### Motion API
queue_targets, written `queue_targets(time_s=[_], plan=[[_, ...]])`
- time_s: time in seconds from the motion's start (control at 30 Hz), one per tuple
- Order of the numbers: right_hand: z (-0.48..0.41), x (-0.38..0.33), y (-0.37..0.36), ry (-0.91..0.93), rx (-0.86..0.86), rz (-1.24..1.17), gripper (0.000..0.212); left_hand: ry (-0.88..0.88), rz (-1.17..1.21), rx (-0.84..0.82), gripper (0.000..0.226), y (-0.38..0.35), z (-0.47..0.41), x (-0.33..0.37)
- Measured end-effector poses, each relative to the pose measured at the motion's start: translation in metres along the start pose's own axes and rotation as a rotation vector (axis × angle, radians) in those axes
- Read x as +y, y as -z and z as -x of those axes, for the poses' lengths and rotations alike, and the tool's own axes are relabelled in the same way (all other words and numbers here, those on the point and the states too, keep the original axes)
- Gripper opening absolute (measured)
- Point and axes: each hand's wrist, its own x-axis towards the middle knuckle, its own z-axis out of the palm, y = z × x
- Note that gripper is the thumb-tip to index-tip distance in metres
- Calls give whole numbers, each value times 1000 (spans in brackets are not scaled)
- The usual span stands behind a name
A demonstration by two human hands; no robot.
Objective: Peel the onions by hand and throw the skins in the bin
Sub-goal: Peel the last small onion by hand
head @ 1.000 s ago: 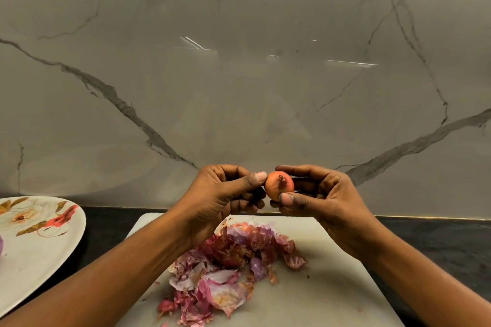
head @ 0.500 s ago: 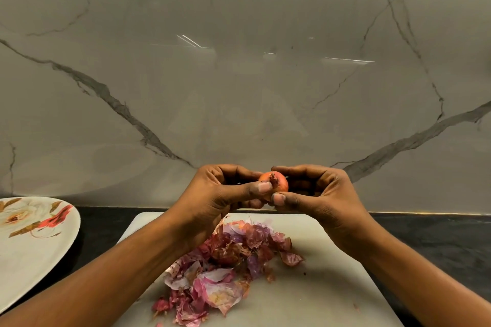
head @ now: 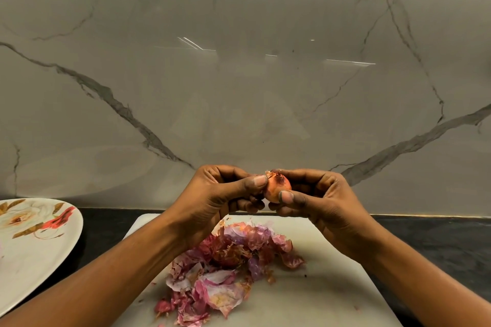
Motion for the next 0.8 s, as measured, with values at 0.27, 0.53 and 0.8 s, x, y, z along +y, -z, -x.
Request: queue_targets(time_s=[0.27,0.53,0.8], plan=[[-5,3,3,-16,57,49,50,-86,-180,25,31,3,-5,-7],[-4,4,3,-40,55,60,52,-211,-280,75,24,3,-6,-10],[-6,7,2,-53,85,85,52,-277,-356,81,16,2,-8,-16]])
